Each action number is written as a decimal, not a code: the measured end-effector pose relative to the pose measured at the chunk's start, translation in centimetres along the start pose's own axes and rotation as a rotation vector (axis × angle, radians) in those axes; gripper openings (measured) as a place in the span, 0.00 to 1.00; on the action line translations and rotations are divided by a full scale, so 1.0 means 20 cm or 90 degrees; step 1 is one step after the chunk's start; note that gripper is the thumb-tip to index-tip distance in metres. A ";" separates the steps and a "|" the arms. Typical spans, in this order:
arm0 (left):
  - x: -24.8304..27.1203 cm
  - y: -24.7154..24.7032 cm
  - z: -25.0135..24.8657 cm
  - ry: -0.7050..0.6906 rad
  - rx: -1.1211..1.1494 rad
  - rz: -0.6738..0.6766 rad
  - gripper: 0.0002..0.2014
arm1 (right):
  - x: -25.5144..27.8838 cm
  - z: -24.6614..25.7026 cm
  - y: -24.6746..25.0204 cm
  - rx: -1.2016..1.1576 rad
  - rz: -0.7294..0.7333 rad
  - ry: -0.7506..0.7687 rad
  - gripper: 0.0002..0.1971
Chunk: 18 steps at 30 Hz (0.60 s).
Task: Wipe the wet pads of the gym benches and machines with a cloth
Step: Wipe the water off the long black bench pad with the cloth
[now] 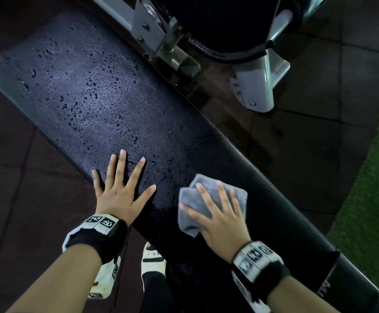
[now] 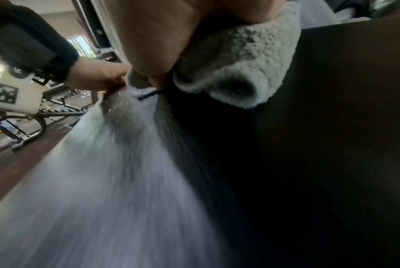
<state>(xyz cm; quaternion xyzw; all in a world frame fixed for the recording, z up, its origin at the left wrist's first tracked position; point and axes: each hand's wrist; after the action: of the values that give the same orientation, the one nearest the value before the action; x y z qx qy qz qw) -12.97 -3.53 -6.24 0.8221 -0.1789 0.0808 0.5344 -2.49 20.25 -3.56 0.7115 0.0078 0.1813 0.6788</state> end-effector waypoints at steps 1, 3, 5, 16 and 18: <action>0.00 0.00 0.00 0.002 0.000 0.001 0.36 | -0.09 0.01 0.02 0.002 0.005 -0.003 0.28; 0.00 0.00 -0.01 0.005 -0.001 0.003 0.36 | -0.25 -0.02 0.04 0.034 0.000 -0.024 0.28; 0.00 0.01 -0.01 0.010 -0.005 0.012 0.36 | -0.39 -0.11 0.06 0.061 -0.006 -0.054 0.27; -0.01 0.05 -0.03 0.034 -0.006 0.061 0.36 | 0.00 -0.56 -0.03 -0.127 0.039 -0.320 0.29; -0.01 0.05 -0.04 0.033 0.000 0.060 0.36 | 0.13 -0.61 -0.06 -0.139 0.047 -0.318 0.28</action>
<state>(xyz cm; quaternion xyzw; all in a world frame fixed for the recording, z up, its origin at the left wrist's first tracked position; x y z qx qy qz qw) -13.47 -3.22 -5.09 0.8103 -0.2039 0.1269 0.5345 -3.01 32.86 -3.83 0.6567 -0.2056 0.0246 0.7252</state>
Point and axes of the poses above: each hand's wrist, its own x-axis away from the middle knuckle, its own y-axis out of the back of the hand, z = x × y, and after that the axes turned 15 degrees about x, right-handed
